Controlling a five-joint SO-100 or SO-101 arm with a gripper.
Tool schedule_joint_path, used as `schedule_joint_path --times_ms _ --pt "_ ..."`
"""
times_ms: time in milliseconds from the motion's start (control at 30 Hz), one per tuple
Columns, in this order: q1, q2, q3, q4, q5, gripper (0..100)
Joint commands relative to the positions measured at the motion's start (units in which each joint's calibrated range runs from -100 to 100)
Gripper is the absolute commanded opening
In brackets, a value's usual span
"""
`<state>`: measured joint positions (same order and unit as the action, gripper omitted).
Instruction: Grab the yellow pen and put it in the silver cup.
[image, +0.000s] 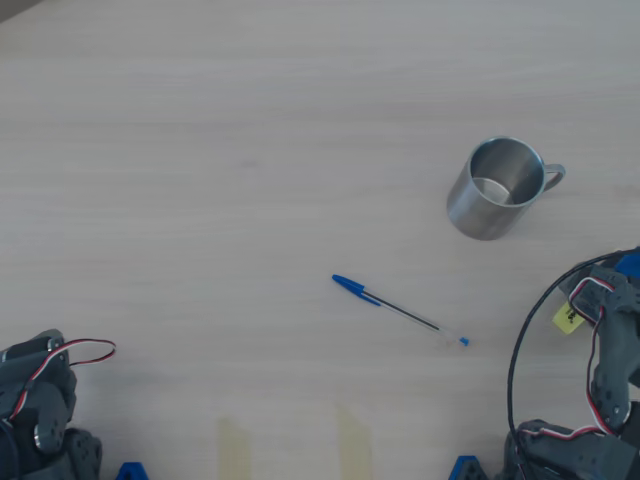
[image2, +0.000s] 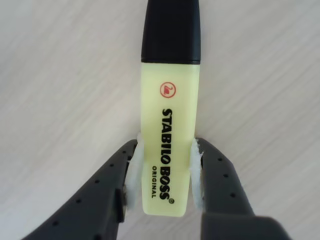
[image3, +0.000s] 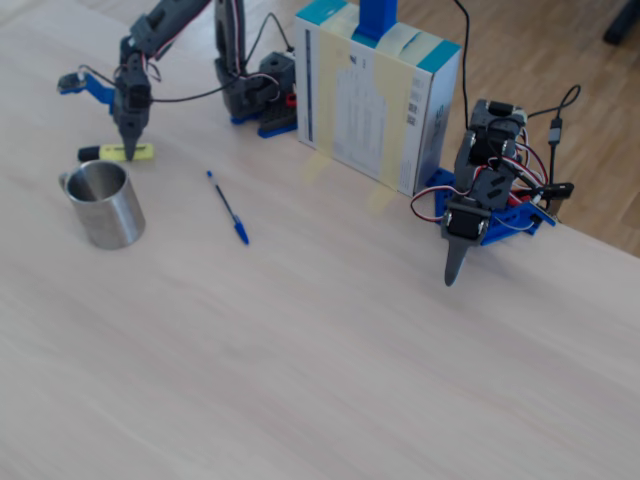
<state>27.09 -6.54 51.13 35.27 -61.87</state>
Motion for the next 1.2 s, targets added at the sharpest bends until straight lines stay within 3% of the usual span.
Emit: schedule_joint_path --times_ms 0,367,1167 --pt "-0.65 -4.26 -0.83 0.30 0.44 7" --pt "-2.31 -11.33 -0.02 -0.39 1.95 2" --pt "-7.89 -30.70 -0.74 -2.62 2.52 2"
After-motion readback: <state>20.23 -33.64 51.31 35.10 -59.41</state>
